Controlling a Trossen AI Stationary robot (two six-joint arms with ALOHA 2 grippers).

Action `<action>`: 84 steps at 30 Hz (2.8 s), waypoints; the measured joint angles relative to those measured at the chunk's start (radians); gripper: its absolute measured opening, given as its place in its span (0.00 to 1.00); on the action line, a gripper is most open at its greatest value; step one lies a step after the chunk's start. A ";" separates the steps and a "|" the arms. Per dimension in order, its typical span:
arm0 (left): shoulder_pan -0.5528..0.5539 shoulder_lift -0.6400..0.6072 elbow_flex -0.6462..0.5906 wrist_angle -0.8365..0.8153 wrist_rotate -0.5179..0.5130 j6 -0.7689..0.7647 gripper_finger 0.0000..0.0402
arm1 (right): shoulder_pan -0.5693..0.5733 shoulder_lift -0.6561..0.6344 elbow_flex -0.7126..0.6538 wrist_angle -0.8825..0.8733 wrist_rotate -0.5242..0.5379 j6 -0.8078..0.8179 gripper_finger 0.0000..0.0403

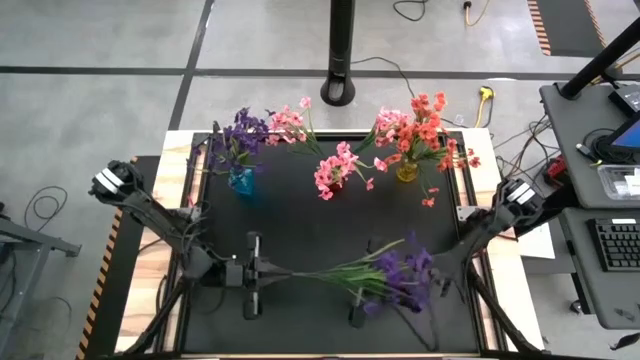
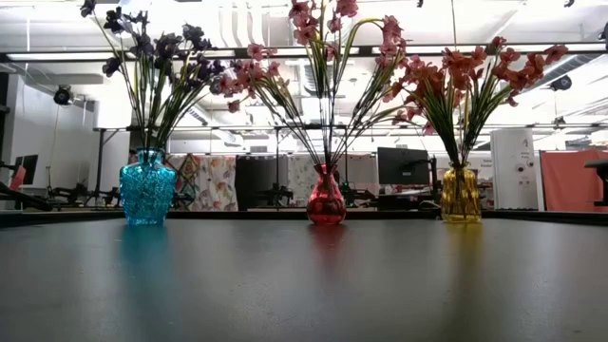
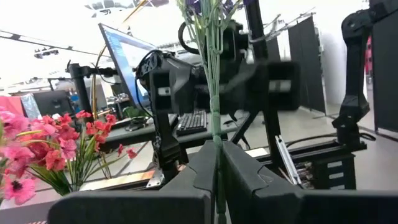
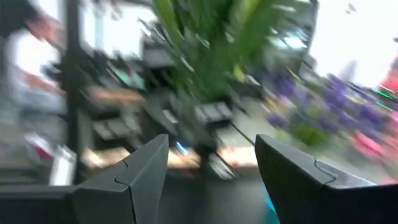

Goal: Sort flowers into vase by color
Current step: Put the purple flower into the blue vase

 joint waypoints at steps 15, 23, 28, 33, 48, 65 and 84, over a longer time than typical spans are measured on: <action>0.006 0.015 -0.001 0.007 -0.010 -0.011 0.00 | -0.068 0.083 -0.023 0.411 -0.287 -0.157 0.43; 0.006 0.013 -0.001 0.007 -0.100 -0.045 0.06 | -0.074 0.082 -0.023 0.397 -0.285 -0.187 0.10; 0.004 -0.010 -0.001 0.000 -0.107 -0.085 0.23 | -0.071 0.064 -0.021 0.313 -0.253 -0.186 0.04; -0.005 -0.043 0.000 -0.054 -0.106 -0.113 0.44 | -0.069 -0.005 -0.014 0.080 -0.153 -0.111 0.04; 0.135 0.075 0.161 -0.140 0.034 -0.113 0.58 | -0.125 -0.055 0.056 -0.481 -0.146 0.245 0.04; 0.221 0.197 0.378 -0.302 0.129 -0.035 0.51 | -0.126 -0.049 0.056 -0.505 -0.146 0.245 0.04; 0.262 0.194 0.393 -0.339 0.154 -0.087 0.10 | -0.127 -0.049 0.056 -0.505 -0.145 0.253 0.05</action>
